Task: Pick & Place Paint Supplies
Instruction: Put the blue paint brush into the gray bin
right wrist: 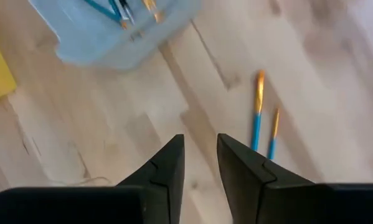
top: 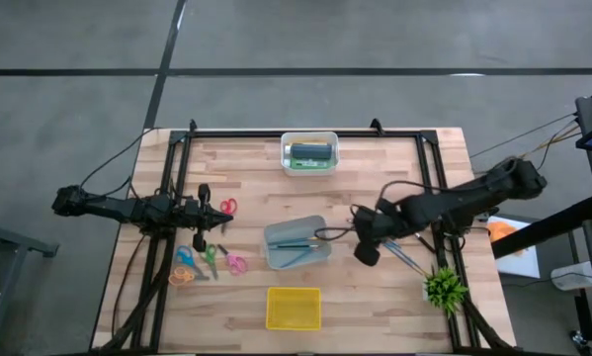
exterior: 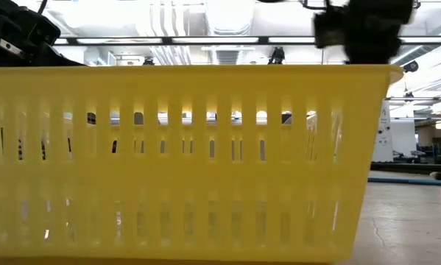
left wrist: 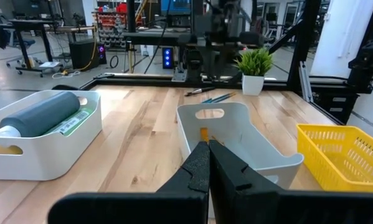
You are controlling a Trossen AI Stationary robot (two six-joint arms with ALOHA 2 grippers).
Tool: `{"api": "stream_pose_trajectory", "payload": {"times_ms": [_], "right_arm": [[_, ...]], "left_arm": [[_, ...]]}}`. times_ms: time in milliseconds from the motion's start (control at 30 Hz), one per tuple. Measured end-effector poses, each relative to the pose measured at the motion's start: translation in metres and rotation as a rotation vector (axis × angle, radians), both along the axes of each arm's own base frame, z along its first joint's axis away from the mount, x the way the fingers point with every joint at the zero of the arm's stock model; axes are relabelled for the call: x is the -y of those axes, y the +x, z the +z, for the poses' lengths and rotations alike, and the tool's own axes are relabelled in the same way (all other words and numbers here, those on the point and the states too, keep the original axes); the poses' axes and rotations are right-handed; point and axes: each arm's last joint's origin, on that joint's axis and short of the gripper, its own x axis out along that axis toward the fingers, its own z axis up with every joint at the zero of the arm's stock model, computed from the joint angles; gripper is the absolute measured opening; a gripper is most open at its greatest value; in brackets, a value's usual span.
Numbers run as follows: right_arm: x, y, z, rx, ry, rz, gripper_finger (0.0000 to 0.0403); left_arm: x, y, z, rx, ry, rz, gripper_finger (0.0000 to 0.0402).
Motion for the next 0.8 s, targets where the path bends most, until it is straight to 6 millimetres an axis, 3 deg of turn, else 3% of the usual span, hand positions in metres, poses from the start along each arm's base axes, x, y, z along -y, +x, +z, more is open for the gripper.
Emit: {"api": "stream_pose_trajectory", "payload": {"times_ms": [367, 800], "right_arm": [[-0.005, -0.035, -0.046, -0.123, 0.097, -0.307, 0.0092], [-0.007, -0.038, -0.068, -0.27, 0.155, -0.34, 0.0092]], "left_arm": [[0.0, 0.0, 0.0, 0.0, 0.0, 0.0, 0.0], [0.0, 0.0, 0.0, 0.0, 0.0, 0.0, 0.0]]}}
